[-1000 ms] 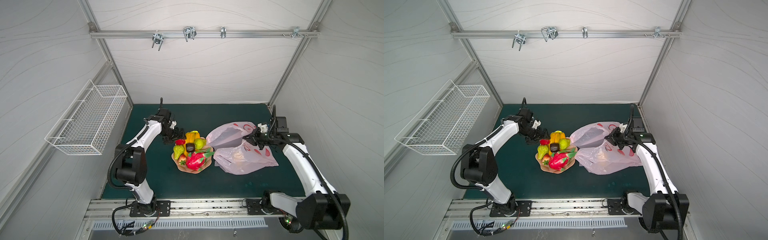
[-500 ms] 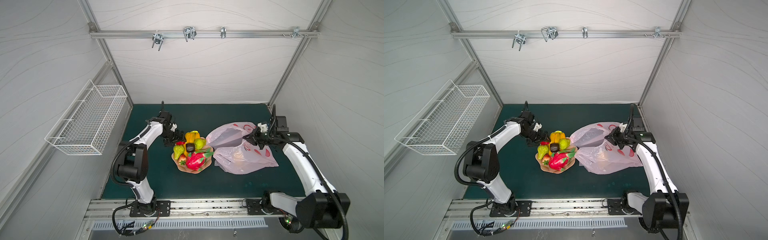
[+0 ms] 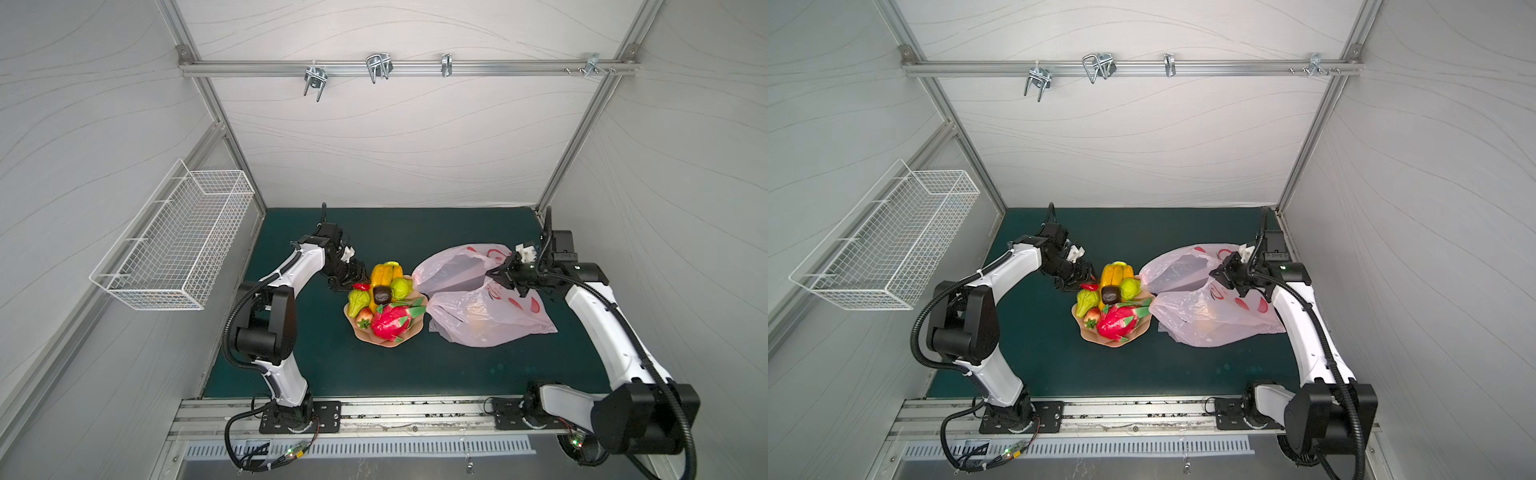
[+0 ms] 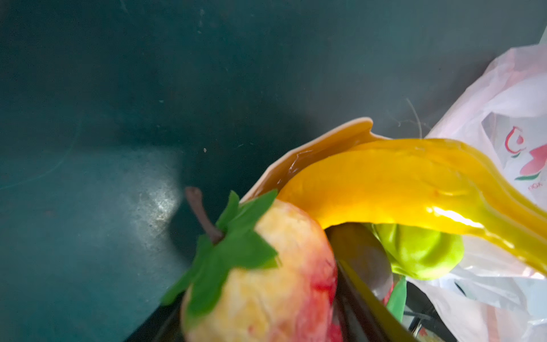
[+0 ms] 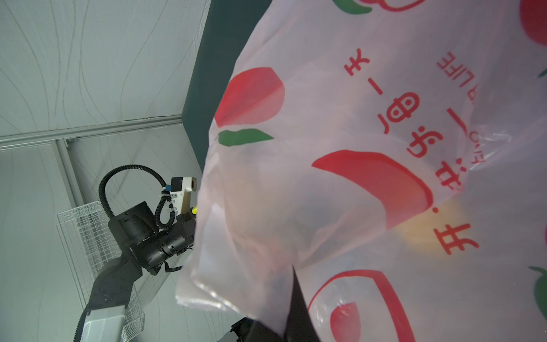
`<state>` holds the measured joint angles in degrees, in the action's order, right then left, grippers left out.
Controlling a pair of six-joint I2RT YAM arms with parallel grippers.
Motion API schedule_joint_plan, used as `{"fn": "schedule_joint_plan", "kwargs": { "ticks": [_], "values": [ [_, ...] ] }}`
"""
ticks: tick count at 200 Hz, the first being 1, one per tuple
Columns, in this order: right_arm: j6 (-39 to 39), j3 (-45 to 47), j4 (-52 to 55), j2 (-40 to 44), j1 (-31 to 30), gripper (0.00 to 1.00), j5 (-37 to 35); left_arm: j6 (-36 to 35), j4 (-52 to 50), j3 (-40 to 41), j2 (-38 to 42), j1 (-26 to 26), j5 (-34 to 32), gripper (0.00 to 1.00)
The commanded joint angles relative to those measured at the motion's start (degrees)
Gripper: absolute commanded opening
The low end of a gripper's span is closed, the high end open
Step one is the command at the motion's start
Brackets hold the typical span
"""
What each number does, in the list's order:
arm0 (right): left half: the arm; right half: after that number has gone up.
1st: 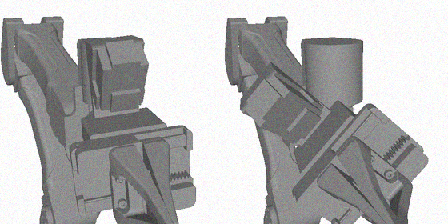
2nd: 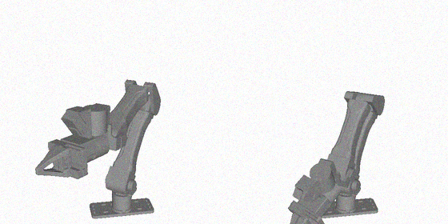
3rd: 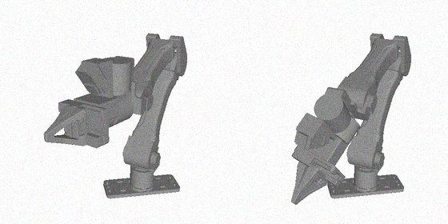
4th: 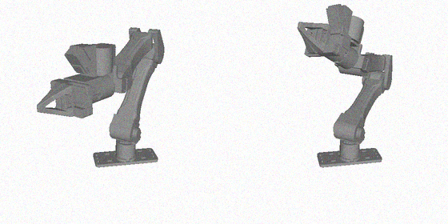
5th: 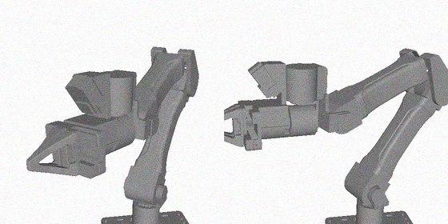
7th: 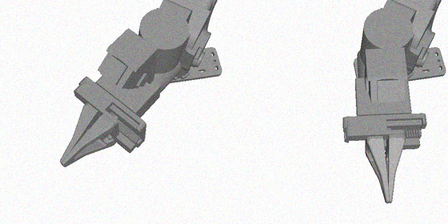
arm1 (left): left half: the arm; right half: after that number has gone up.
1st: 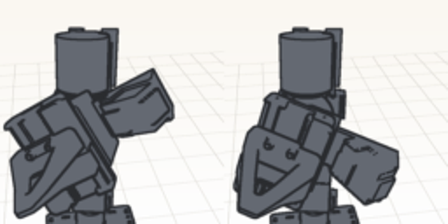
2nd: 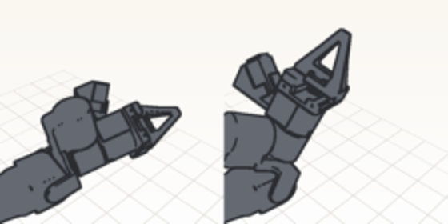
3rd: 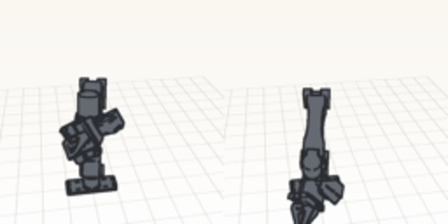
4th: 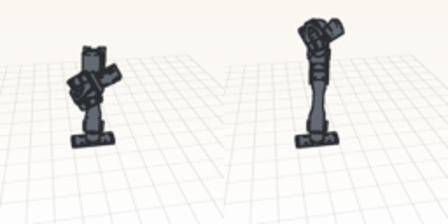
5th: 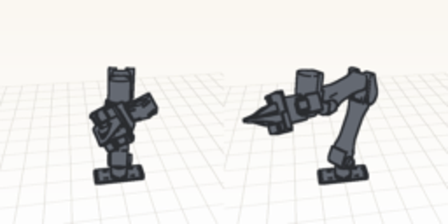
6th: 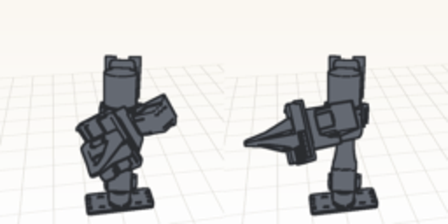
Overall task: Place the fruits into the plastic bag
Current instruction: Pick up the fruit from the plate.
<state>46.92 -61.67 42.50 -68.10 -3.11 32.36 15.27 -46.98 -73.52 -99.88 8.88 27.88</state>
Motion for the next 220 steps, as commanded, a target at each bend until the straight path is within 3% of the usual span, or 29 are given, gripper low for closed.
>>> {"fn": "schedule_joint_plan", "kwargs": {
  "ticks": [1,41,104,135,179,220],
  "values": [
    [0.11,-1.26,0.65,-0.36,0.38,0.00,-0.12,-0.58,-0.28,-0.27,0.92,-0.06,1.44,0.62],
    [0.11,-1.34,0.48,-0.46,0.30,0.00,-0.10,-0.45,-1.78,-1.26,3.90,-0.10,0.78,0.53],
    [0.11,-1.78,0.21,-0.89,0.30,0.00,0.25,-1.09,-6.11,-4.60,9.65,-0.09,-0.71,0.51],
    [0.11,-2.03,0.13,-0.99,0.30,0.00,0.51,0.06,-6.08,-4.39,15.19,0.55,2.58,0.51],
    [0.11,-2.23,-0.10,-1.29,0.30,0.00,0.93,1.74,-4.15,-5.36,19.43,11.82,2.00,0.51],
    [0.19,-2.36,-0.05,-1.34,0.33,0.00,1.17,5.14,-0.94,-8.14,16.60,21.79,-3.31,0.50]
  ]
}}
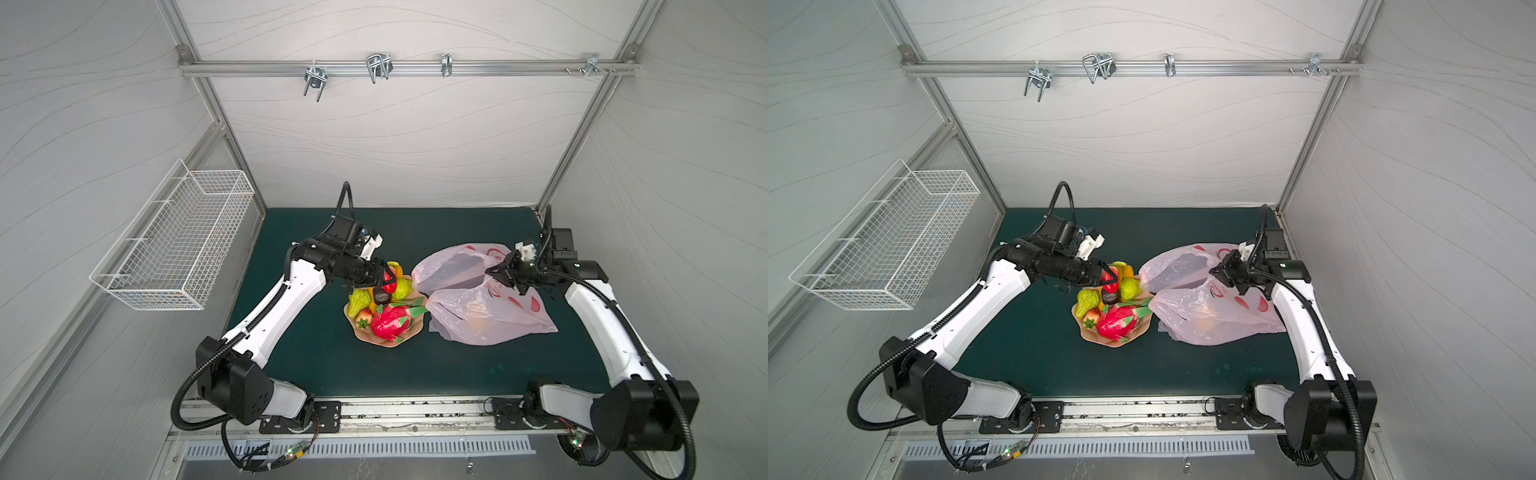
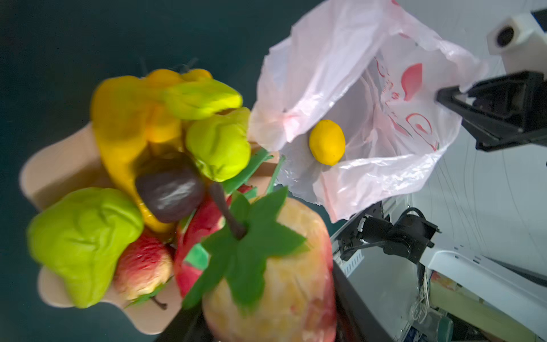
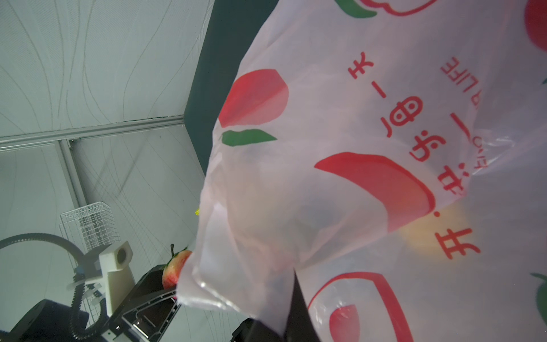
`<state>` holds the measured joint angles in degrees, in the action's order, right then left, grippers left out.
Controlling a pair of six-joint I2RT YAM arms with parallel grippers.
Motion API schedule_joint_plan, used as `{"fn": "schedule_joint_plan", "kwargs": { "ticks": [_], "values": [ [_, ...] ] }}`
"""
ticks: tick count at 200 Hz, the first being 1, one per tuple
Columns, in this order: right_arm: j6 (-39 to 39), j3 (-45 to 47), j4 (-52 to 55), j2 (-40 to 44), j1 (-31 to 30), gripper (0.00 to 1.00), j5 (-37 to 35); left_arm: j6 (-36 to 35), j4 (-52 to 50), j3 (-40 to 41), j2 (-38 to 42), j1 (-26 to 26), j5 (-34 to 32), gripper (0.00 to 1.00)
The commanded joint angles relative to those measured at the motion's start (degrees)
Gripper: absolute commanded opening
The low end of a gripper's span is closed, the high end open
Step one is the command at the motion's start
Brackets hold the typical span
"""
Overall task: Place the fruits into the plastic bag
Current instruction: Pick up the fruit from the plate, then place the fruit in the plastic bag.
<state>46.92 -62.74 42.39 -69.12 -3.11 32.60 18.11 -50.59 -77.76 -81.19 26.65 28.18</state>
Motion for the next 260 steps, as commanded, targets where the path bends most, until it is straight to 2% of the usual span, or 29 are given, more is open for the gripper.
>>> {"fn": "schedule_joint_plan", "kwargs": {
  "ticks": [1,49,91,128,162,219,260],
  "values": [
    [0.15,-1.31,0.01,-0.31,0.31,0.00,0.91,2.38,2.72,-3.98,-2.24,4.19,-3.77,0.50],
    [0.19,-1.07,0.32,0.18,0.30,0.00,0.97,7.23,5.22,-10.46,-9.46,9.24,-9.64,0.48],
    [0.37,-0.72,0.32,0.61,0.31,0.00,1.23,10.36,8.40,-14.04,-14.36,13.81,-10.47,0.48],
    [0.75,-0.53,-0.11,0.53,0.31,0.00,1.58,13.01,10.34,-12.84,-16.34,18.21,-11.13,0.48],
    [1.02,-0.54,-0.46,0.31,0.33,0.00,1.92,15.75,12.76,-7.89,-15.51,21.04,-11.58,0.48],
    [1.09,-0.22,-0.47,-0.04,0.31,0.00,1.86,16.81,15.11,-5.81,-16.52,26.25,-8.15,0.48],
    [0.90,-0.41,-0.05,0.28,0.35,0.00,1.96,17.05,13.05,-5.67,-18.13,26.88,-11.40,0.46]
  ]
}}
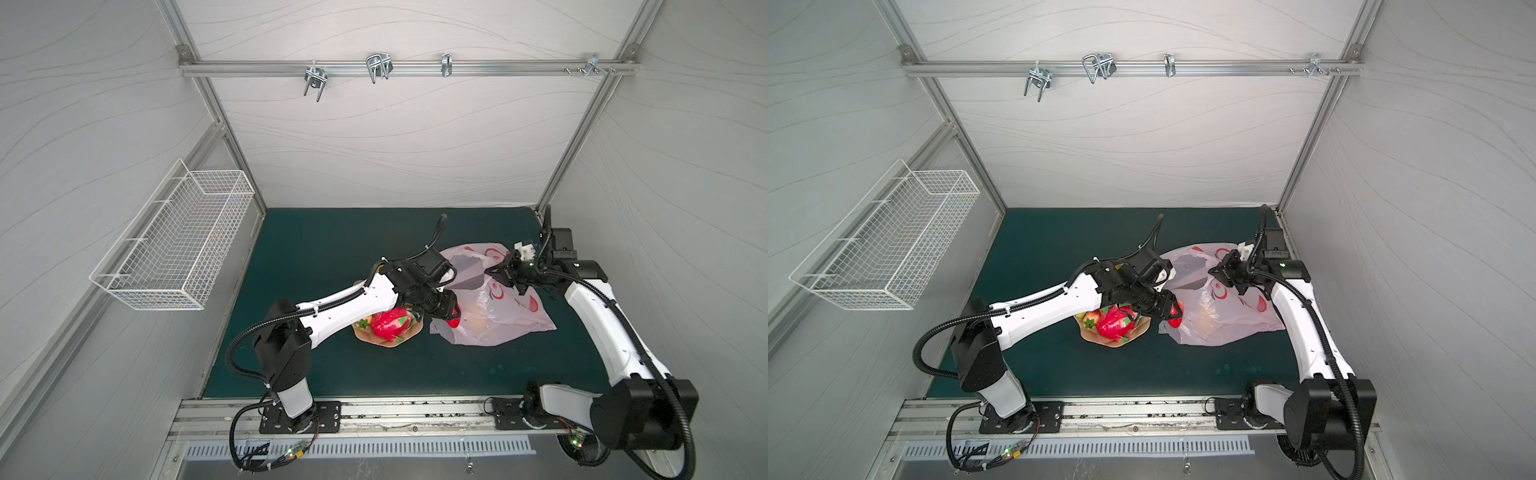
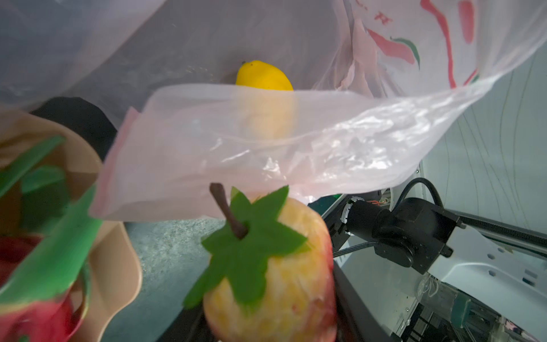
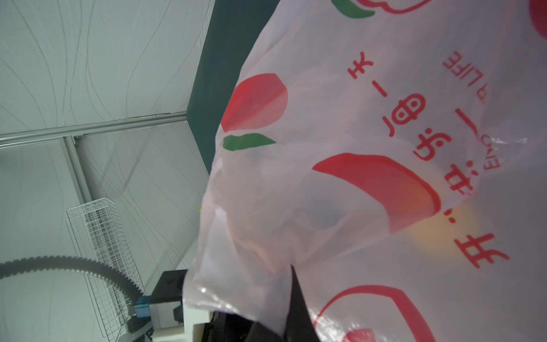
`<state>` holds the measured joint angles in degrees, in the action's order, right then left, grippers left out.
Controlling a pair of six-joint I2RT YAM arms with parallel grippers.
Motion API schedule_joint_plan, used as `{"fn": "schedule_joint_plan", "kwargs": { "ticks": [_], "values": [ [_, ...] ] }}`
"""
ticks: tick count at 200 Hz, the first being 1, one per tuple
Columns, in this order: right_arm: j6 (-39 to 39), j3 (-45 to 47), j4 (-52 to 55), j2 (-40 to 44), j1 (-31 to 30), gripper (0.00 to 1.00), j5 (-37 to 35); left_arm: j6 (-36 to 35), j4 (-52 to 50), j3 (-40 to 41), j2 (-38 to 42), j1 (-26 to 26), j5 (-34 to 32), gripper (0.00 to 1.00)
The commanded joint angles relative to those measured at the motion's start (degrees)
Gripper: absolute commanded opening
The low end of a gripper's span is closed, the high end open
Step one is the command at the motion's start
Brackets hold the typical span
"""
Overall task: Place the fruits into the plastic bag
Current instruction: Place the fruit in the plastic bag.
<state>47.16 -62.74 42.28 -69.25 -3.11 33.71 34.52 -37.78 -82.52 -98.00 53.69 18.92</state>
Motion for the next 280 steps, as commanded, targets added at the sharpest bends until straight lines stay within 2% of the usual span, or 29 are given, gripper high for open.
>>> {"fn": "schedule_joint_plan", "kwargs": {
  "ticks": [1,34,80,115,139,170,246,280],
  "values": [
    [0.66,-0.43,0.07,0.38,0.32,0.00,0.84,0.63,0.16,-0.98,-1.28,-0.16,-2.31,0.46],
    [0.63,-0.41,0.43,0.71,0.38,0.00,0.82,-0.34,-4.16,-3.95,-1.17,-1.48,-9.44,0.45],
    [0.66,-0.02,0.63,1.46,0.30,0.00,0.74,1.15,-3.66,-3.09,2.61,-5.86,-16.68,0.45],
    [0.66,-0.01,0.61,1.58,0.35,0.00,0.92,-0.94,-5.31,-8.46,-1.47,-7.81,-19.53,0.45],
    [0.91,0.16,0.35,1.79,0.30,0.00,1.16,-1.56,-5.28,-12.12,-5.65,-7.80,-18.54,0.45],
    [0.99,0.07,0.22,1.84,0.30,0.00,1.36,-0.60,-3.44,-11.94,-7.24,-7.27,-15.28,0.45],
    [1.46,0.07,-0.70,1.02,0.36,0.00,1.72,4.32,5.62,1.55,-0.98,-0.53,-4.05,0.46],
    [2.24,0.84,-1.32,1.13,0.30,0.00,1.83,4.85,8.60,2.42,-2.81,0.71,0.64,0.45]
  ]
}}
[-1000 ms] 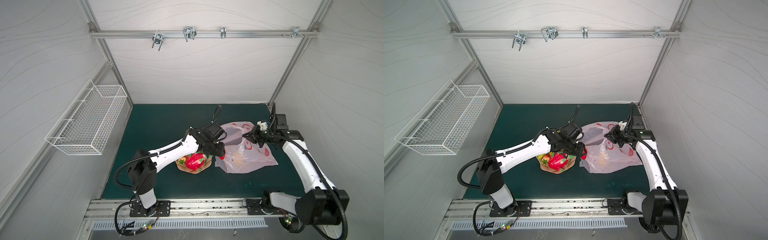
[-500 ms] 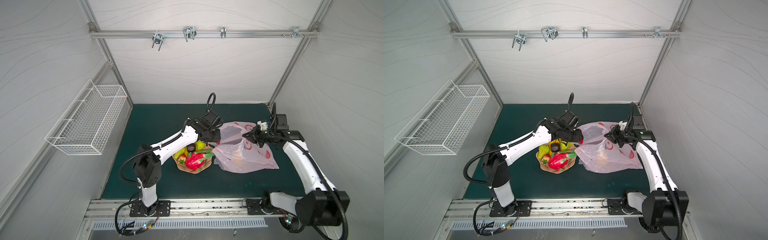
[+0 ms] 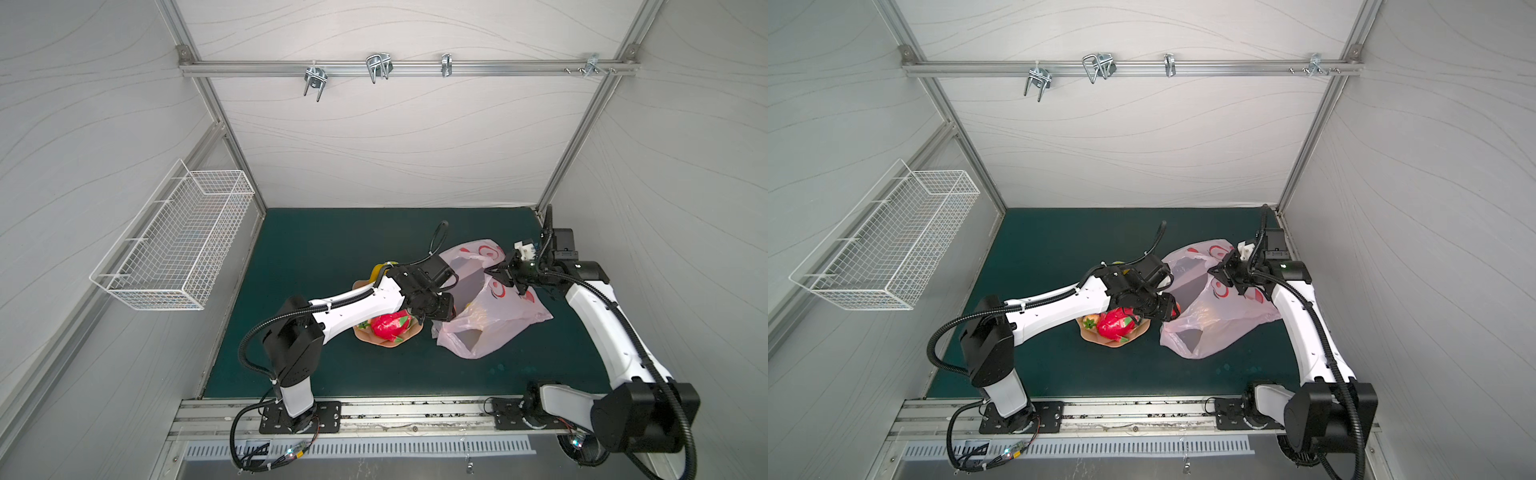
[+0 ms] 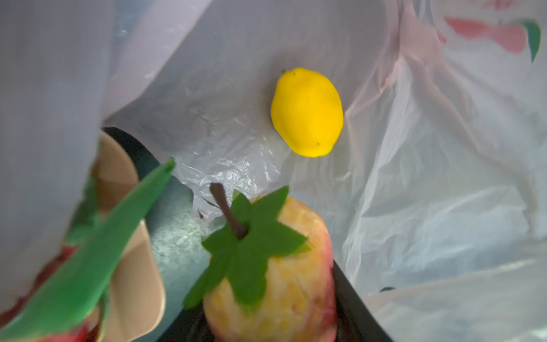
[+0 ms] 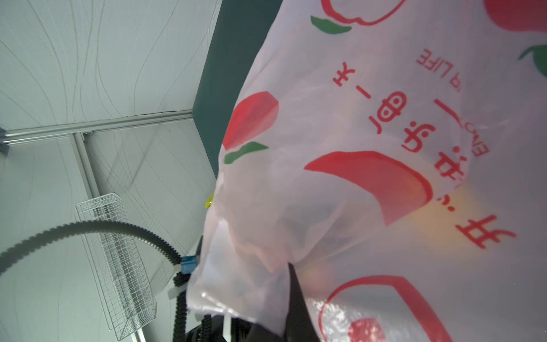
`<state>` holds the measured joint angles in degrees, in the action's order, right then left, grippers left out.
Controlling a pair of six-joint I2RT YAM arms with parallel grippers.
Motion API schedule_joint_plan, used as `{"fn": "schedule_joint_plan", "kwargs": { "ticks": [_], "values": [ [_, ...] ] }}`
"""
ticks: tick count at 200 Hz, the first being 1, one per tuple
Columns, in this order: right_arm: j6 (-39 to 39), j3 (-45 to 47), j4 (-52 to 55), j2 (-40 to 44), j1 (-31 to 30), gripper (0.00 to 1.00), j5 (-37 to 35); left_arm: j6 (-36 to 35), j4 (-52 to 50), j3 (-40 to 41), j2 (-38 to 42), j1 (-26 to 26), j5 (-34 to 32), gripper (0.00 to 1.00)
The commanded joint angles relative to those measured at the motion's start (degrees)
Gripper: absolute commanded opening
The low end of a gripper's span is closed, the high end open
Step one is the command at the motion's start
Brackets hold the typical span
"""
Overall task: Place the fruits into the plastic bag
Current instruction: Place the fruit in the plastic bag.
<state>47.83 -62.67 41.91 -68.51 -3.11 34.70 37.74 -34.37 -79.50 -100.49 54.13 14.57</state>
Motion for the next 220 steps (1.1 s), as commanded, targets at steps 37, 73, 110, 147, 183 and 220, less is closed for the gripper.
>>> {"fn": "schedule_joint_plan", "kwargs": {
  "ticks": [37,73,110,147,183,220],
  "values": [
    [2.34,1.32,-1.40,0.69,0.22,0.00,0.85,0.03,2.97,-5.81,-6.28,0.50,7.62,0.44],
    [2.82,1.65,-1.48,0.93,0.18,0.00,0.90,-0.73,0.46,-12.10,-12.27,0.46,9.34,0.44],
    [3.30,2.20,-1.74,1.18,-0.03,0.00,0.99,-0.14,-1.19,-18.05,-16.46,-0.30,7.48,0.45],
    [3.45,3.06,-1.84,1.45,-0.22,0.00,0.90,2.06,0.60,-21.16,-18.75,-1.39,7.95,0.46],
    [3.80,3.76,-2.44,1.37,-0.35,0.00,1.06,4.32,1.87,-24.49,-23.10,-1.57,8.81,0.48],
    [4.65,4.57,-3.45,1.55,-0.55,0.00,1.51,6.43,2.25,-29.86,-27.06,-1.52,9.08,0.52]
  ]
}}
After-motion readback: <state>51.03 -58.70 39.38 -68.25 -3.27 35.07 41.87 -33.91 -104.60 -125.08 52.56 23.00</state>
